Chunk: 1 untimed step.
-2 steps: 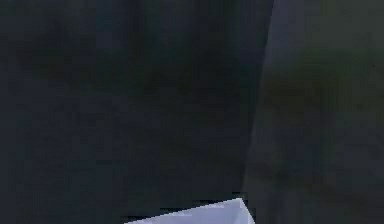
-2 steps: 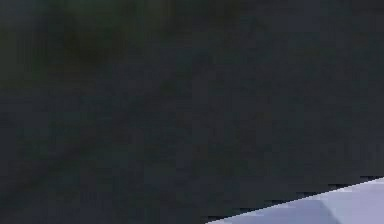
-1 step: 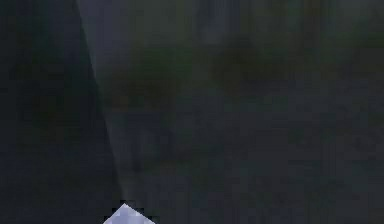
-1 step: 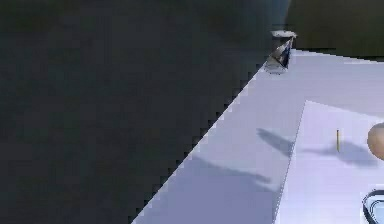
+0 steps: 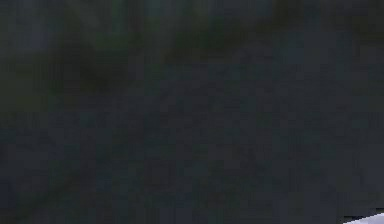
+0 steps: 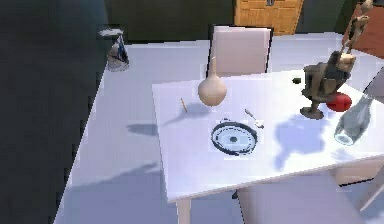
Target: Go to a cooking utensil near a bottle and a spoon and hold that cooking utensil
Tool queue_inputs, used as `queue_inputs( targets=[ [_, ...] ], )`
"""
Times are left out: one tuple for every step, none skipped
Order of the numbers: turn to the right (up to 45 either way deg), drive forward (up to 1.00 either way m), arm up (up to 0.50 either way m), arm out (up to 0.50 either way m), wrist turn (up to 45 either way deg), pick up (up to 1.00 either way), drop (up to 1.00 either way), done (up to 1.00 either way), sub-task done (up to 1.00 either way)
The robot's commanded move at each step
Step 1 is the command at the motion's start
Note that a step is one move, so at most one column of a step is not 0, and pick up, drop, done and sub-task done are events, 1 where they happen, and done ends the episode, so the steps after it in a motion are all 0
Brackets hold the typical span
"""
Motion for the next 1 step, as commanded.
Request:
queue_inputs(
  targets=[
    [12.0,0.0,0.0,0.0,0.0,0.0,0.0,0.0,0.0]
  ],
)
